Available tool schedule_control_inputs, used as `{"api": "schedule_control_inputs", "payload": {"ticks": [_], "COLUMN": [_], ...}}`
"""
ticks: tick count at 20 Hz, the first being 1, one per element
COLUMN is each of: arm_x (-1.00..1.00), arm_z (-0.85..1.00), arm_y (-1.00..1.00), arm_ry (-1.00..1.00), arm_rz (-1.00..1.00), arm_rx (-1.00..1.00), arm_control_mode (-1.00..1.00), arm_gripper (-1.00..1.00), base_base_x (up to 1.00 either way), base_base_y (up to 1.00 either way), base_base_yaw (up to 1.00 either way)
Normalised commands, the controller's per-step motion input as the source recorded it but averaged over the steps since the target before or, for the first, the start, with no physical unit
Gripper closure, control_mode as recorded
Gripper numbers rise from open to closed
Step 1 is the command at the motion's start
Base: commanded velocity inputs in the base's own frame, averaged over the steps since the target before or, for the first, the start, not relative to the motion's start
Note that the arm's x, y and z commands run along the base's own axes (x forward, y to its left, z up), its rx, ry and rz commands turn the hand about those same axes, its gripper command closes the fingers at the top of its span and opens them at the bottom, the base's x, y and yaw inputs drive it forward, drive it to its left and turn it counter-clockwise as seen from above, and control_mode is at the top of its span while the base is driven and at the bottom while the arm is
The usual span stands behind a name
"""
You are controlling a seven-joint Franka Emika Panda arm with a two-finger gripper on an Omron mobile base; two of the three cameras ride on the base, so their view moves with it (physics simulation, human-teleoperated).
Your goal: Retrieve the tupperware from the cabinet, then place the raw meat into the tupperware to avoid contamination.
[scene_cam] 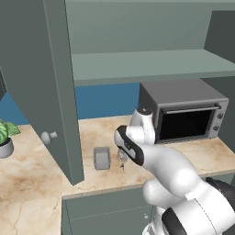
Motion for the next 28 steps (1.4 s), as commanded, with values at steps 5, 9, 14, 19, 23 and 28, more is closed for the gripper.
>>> {"api": "schedule_control_inputs", "payload": {"ticks": [5, 9, 14, 19, 23, 28], "arm_x": [0.00, 0.00, 0.08, 0.23, 0.04, -0.02], "arm_z": [0.09, 0.00, 0.00, 0.01, 0.00, 0.00], "arm_y": [-0.03, 0.00, -0.04, -0.15, -0.01, 0.45], "arm_ry": [-0.02, 0.00, -0.02, -0.05, -0.09, -0.09], "arm_rz": [0.49, 0.50, 0.48, 0.44, 0.41, 0.29], "arm_rx": [0.00, 0.00, -0.01, -0.01, -0.13, -0.23], "arm_control_mode": [-1.00, -1.00, -1.00, -1.00, -1.00, -1.00], "arm_gripper": [-1.00, -1.00, -1.00, -1.00, -1.00, -1.00], "base_base_x": [0.00, 0.00, 0.00, 0.00, 0.00, 0.00], "base_base_y": [0.00, 0.00, 0.00, 0.00, 0.00, 0.00], "base_base_yaw": [0.00, 0.00, 0.00, 0.00, 0.00, 0.00]}}
